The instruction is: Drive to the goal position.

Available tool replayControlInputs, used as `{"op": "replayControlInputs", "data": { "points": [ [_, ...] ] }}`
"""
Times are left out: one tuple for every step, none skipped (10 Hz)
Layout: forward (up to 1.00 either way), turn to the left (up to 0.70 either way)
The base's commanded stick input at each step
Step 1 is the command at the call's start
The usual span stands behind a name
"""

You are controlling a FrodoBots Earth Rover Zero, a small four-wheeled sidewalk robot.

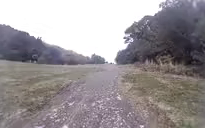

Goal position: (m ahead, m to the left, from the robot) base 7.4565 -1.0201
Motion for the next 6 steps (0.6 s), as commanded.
{"op": "replayControlInputs", "data": {
  "points": [
    [0.45, -0.01],
    [0.45, -0.01],
    [0.45, 0.0],
    [0.45, 0.0],
    [0.45, 0.0],
    [0.45, 0.0]
  ]
}}
